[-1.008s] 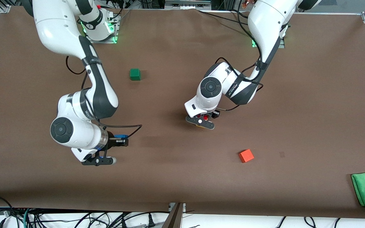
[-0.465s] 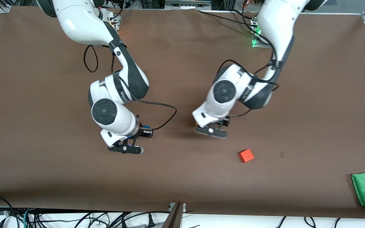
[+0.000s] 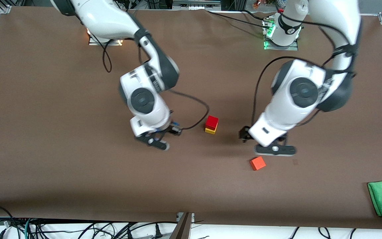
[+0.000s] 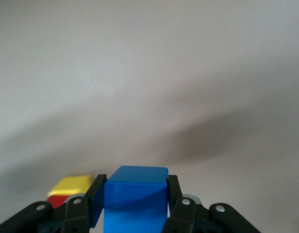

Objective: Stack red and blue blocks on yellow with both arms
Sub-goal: 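Release the red cube and withdraw the left gripper while the right lifts blue, then carry the blue cube over the red cube with the right gripper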

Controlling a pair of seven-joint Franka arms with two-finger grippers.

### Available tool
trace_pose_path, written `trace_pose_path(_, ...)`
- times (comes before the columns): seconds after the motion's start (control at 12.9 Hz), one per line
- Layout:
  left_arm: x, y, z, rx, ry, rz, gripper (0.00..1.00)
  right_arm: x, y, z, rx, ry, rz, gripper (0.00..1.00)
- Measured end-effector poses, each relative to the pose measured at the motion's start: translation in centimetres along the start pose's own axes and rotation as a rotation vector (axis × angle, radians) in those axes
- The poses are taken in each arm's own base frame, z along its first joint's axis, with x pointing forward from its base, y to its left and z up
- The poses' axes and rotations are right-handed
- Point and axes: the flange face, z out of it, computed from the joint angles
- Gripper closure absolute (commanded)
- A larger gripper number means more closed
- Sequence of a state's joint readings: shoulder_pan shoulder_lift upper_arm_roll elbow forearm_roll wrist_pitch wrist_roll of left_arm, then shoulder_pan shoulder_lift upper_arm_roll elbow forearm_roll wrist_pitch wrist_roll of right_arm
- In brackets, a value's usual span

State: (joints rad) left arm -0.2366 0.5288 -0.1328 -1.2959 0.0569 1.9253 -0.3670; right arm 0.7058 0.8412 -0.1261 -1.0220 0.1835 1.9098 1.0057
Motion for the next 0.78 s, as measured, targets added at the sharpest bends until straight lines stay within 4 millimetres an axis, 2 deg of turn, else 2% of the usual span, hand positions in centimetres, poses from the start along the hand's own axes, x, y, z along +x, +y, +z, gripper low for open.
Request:
trace_pose_path(0.23, -0.2, -6.4, -6.1, 0.035, -0.016, 0.052, 0.00, -9.3, -5.1, 1.0, 0.053, 0.039, 0.110, 0.71)
trace_pose_path(0.39, -1.5, -11.4, -10.8, 0.069, -0.053, 0.061, 0.00, -12.6, -6.7, 1.8, 0.078, 0.077, 0.121, 0.70)
trace_pose_path(0.54, -3.2, -15.3, -14.6, 0.084, -0.081, 0.032, 0.00, -13.3, -7.2, 2.4, 0.093, 0.113, 0.103, 0.68)
trace_pose_path(0.7, -5.1, -17.4, -17.5, 0.092, -0.100, 0.008, 0.00, -13.1, -7.4, 2.9, 0.106, 0.139, 0.091, 0.68)
trace_pose_path(0.78, -6.1, -18.0, -18.3, 0.094, -0.105, -0.002, 0.00, -12.9, -7.5, 3.2, 0.118, 0.150, 0.088, 0.67)
